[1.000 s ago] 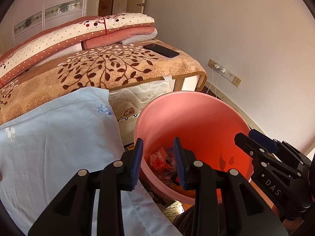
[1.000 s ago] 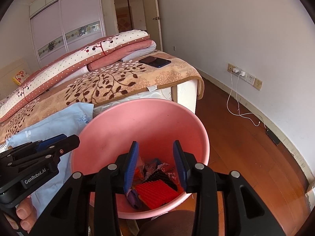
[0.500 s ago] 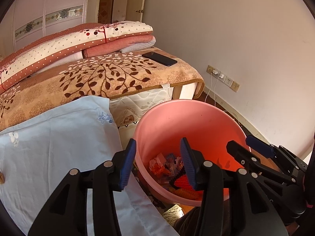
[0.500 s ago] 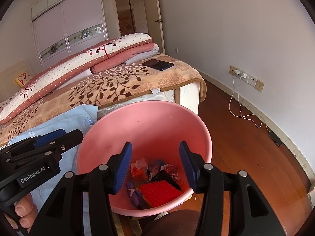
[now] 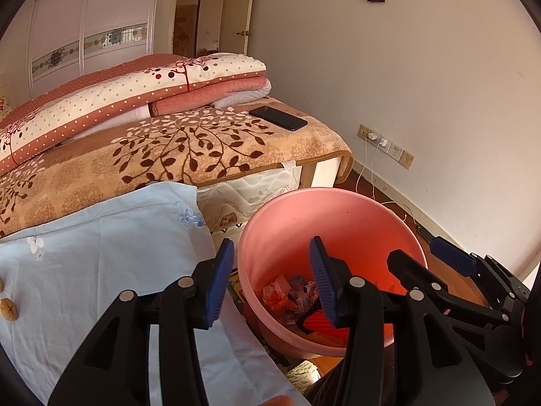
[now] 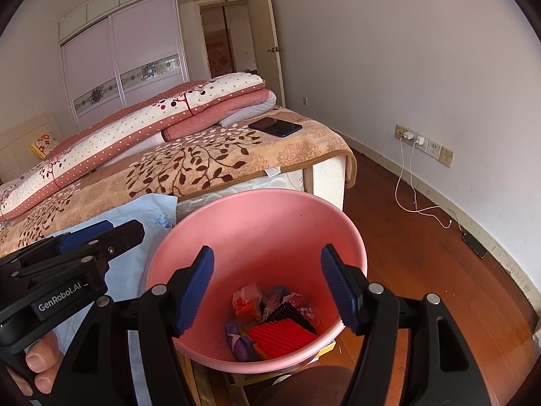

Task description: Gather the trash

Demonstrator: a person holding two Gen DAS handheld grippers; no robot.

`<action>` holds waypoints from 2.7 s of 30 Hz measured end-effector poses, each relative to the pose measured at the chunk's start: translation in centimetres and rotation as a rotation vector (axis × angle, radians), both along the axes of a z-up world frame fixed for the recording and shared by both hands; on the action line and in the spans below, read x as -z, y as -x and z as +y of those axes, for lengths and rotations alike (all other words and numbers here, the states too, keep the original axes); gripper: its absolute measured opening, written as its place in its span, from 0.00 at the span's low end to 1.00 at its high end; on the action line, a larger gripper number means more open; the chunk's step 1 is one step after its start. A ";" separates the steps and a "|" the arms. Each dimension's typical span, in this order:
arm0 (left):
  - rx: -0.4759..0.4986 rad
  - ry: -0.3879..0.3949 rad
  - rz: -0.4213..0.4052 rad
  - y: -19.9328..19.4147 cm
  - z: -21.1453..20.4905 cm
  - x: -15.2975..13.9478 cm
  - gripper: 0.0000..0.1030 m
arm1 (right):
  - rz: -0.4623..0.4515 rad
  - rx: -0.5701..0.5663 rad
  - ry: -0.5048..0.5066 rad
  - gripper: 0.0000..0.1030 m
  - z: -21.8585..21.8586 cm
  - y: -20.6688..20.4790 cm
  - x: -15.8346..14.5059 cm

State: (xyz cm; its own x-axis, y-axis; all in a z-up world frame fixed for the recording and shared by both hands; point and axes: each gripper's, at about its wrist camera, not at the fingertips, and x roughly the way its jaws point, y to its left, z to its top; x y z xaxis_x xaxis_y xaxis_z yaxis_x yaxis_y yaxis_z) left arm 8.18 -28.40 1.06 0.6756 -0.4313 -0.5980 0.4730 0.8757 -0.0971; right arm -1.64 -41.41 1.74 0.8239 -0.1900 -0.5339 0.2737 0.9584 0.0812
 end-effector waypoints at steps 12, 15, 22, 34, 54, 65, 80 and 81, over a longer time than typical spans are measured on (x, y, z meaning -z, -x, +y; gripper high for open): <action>-0.028 0.021 -0.062 1.4 1.3 -1.5 0.46 | -0.056 -0.008 0.041 0.72 1.7 1.2 -1.2; -0.032 0.023 -0.074 1.8 1.7 -1.8 0.46 | -0.069 -0.006 0.046 0.74 2.0 1.5 -1.6; -0.039 0.034 -0.093 2.6 2.6 -2.3 0.46 | -0.096 0.000 0.060 0.74 3.0 2.1 -2.3; -0.062 0.052 -0.119 3.8 4.3 -3.2 0.46 | -0.133 0.006 0.071 0.75 4.4 3.2 -3.2; -0.066 0.066 -0.135 5.0 5.6 -3.4 0.46 | -0.151 0.005 0.080 0.75 5.9 4.2 -3.8; -0.068 0.074 -0.129 5.2 6.2 -3.3 0.46 | -0.149 0.003 0.085 0.75 6.6 4.4 -3.8; -0.075 0.074 -0.121 5.1 6.6 -3.1 0.46 | -0.139 0.009 0.082 0.75 6.6 4.2 -3.5; -0.076 0.073 -0.119 5.1 6.6 -3.0 0.46 | -0.138 0.009 0.082 0.75 6.6 4.2 -3.5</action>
State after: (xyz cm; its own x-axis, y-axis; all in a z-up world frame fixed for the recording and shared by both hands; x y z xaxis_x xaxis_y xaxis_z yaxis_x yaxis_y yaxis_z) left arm 3.09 -21.78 4.09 0.7723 -0.4154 -0.4806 0.4172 0.9022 -0.1092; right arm -5.84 -34.85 5.22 0.8863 -0.2363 -0.3982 0.2744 0.9608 0.0406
